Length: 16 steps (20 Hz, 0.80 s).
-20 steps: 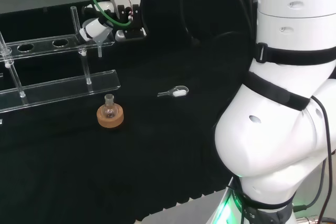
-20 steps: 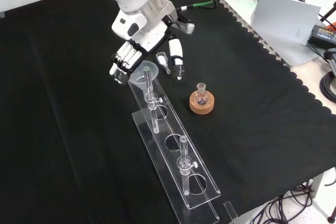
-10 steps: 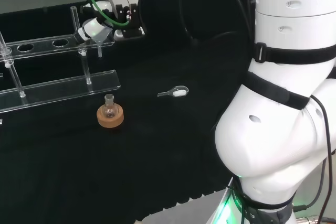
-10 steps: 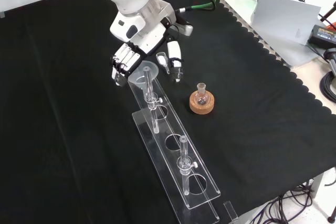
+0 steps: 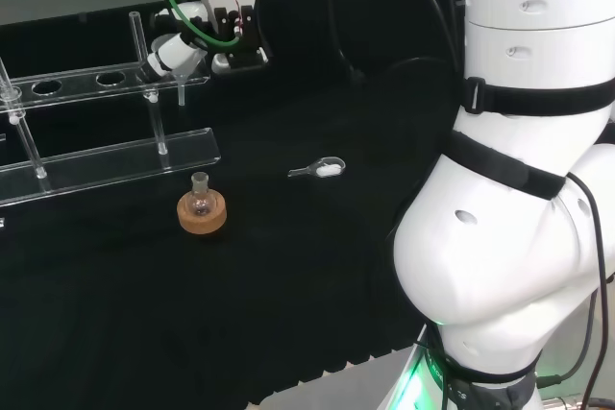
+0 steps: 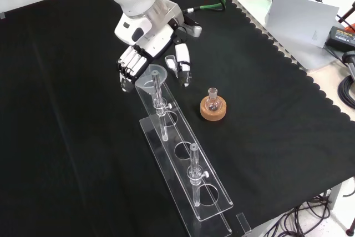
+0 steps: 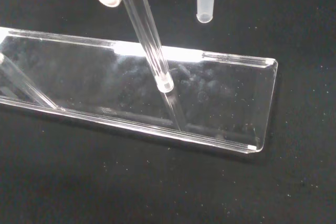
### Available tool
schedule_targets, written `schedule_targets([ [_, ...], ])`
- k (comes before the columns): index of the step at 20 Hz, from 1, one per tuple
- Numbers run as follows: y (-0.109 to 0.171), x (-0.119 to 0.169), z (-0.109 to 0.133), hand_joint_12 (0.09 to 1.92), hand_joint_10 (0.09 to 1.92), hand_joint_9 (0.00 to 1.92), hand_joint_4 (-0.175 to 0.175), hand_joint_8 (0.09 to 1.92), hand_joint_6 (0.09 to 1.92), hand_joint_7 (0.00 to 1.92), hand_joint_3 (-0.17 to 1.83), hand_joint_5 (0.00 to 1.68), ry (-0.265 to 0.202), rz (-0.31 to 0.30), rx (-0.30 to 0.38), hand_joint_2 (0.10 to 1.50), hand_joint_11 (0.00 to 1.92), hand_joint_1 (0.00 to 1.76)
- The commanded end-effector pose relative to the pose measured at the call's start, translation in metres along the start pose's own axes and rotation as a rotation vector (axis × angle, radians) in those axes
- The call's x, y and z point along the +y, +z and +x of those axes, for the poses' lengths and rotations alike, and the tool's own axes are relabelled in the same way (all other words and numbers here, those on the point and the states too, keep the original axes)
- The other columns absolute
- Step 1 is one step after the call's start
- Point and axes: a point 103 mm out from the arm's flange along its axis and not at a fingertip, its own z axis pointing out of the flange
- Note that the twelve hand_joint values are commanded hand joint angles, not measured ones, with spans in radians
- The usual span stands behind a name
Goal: Pick up the funnel from the transparent funnel stand.
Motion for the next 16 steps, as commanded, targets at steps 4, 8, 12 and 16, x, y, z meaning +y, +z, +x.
schedule_targets([
  [4,0.001,-0.002,-0.001,1.25,0.83,0.03,-0.002,0.58,0.09,0.11,0.00,0.12,0.001,0.001,-0.011,0.71,0.00,0.46],
  [8,-0.001,-0.003,0.001,1.25,0.84,0.04,-0.003,0.58,0.09,0.12,0.00,0.13,-0.005,-0.004,-0.005,0.71,0.00,0.47],
  [12,-0.007,-0.005,0.006,1.25,0.84,0.04,-0.003,0.58,0.09,0.12,0.00,0.13,-0.011,-0.019,0.007,0.71,0.00,0.47],
  [16,-0.009,-0.004,0.010,1.25,0.84,0.04,-0.003,0.58,0.09,0.12,0.00,0.14,-0.020,-0.019,0.001,0.71,0.00,0.47],
])
